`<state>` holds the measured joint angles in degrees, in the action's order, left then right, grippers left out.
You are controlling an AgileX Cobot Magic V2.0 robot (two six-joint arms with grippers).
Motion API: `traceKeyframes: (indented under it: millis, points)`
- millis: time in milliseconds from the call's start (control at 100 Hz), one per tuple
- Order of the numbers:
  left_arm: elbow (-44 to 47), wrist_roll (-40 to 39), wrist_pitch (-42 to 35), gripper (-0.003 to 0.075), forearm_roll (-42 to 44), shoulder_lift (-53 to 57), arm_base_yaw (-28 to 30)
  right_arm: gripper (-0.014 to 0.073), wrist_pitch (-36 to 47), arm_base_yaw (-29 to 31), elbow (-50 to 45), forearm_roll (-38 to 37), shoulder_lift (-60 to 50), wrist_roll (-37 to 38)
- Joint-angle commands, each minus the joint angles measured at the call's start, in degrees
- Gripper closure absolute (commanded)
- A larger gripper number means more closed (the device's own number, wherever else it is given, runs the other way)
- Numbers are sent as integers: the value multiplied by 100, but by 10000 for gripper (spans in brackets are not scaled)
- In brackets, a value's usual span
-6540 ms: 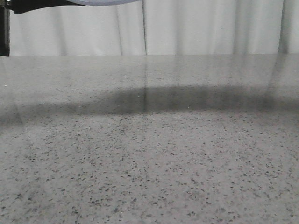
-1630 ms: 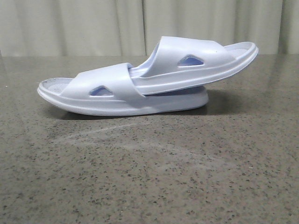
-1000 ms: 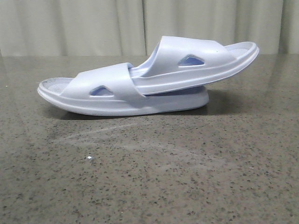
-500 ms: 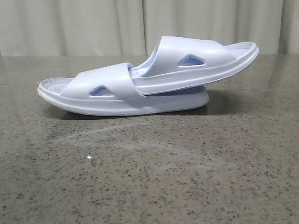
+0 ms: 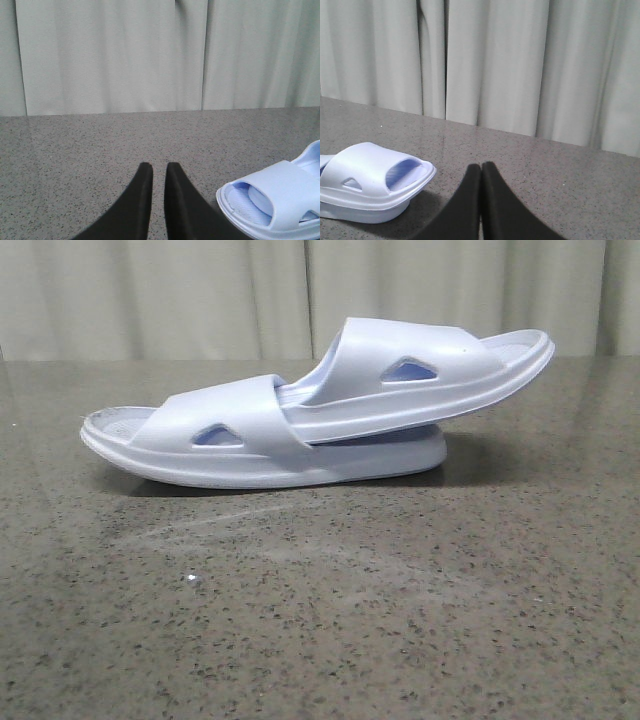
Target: Insert blue slippers together front up
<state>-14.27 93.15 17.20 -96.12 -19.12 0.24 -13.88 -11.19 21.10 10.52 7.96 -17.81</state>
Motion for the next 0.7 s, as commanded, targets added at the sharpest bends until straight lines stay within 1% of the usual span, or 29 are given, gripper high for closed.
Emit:
traceKeyframes:
  millis: [0,110,180,320,390,450,480,490,500,510,520,570,580,590,600,640,650,690]
  points:
    - [-145,-20,57,704,-104,2,-92,701,490,31,135,-47,50,-52]
    - [9,-20,11,704,-115,117,-233,701,490,31,135,-47,50,-52]
    - [125,-20,-304,704,-251,176,-268,701,490,31,135,-47,50,-52]
    - [312,-20,-552,704,-217,445,-408,701,490,31,135,-47,50,-52]
    - [325,-93,-565,704,213,669,-467,701,490,31,135,-47,50,-52]
    - [325,-499,-620,704,913,889,-520,701,490,31,135,-47,50,-52]
    - [325,-987,-682,704,1464,1008,-557,701,490,31,135,-47,50,-52]
    - [325,-1102,-682,704,1464,1008,-570,701,490,31,135,-47,50,-52]
    - [325,-1219,-711,704,1712,1053,-573,701,490,31,135,-47,50,-52]
    - [325,-1597,-714,704,1970,1095,-583,701,490,31,135,-47,50,-52]
    - [325,-1597,-714,704,2103,1115,-583,701,490,31,135,-47,50,-52]
    - [325,-2713,-714,704,3229,1258,-591,701,490,31,135,-47,50,-52]
    - [325,-3007,-714,704,3376,1273,-591,701,490,31,135,-47,50,-52]
    - [325,-3007,-714,704,3526,1288,-591,701,490,31,135,-47,50,-52]
    - [325,-3309,-714,704,3674,1301,-591,701,490,31,135,-47,50,-52]
    - [325,-4226,-672,704,4716,1371,-591,701,490,31,135,-47,50,-52]
    - [325,-4526,-653,704,4866,1386,-591,701,490,31,135,-47,50,-52]
    - [325,-5263,-596,704,5582,1416,-591,701,490,31,135,-47,50,-52]
